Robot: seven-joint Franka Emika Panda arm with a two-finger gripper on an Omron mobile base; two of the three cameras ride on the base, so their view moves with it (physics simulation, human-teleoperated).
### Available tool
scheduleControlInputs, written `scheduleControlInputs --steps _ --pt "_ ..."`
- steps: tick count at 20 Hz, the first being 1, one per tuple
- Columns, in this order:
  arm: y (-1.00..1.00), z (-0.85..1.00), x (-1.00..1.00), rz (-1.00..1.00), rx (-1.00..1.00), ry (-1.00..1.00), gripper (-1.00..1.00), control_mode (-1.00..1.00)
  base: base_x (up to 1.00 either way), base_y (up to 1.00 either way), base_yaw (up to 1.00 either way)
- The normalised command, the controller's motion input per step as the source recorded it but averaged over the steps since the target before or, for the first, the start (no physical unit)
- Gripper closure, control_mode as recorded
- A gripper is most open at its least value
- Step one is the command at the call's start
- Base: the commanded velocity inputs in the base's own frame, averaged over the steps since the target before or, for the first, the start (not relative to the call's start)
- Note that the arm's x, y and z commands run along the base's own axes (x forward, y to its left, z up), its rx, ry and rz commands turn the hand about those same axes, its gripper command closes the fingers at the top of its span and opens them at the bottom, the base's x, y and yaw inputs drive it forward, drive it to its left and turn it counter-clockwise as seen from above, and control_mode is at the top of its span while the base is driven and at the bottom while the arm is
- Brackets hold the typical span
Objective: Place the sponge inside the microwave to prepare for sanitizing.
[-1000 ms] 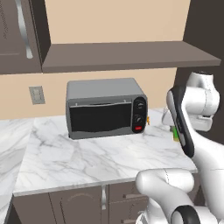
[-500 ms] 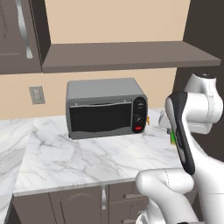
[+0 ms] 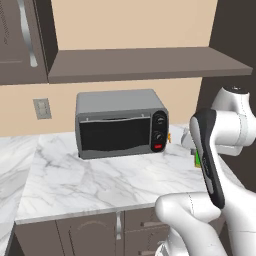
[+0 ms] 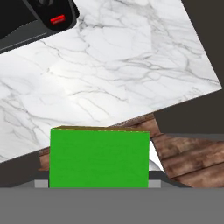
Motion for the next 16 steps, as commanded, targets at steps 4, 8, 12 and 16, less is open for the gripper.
scheduleControlInputs --steps 4,8,12,16 --pt "0.00 0.00 0.00 0.00 0.00 0.00 1.00 -1.00 0.00 0.00 0.00" --pt "0.00 0.00 0.00 0.00 0.00 0.00 1.00 -1.00 0.00 0.00 0.00" --pt "0.00 0.00 0.00 0.00 0.00 0.00 1.00 1.00 0.00 0.00 0.00" --pt "0.00 0.00 0.00 0.00 0.00 0.00 1.00 1.00 0.00 0.00 0.00"
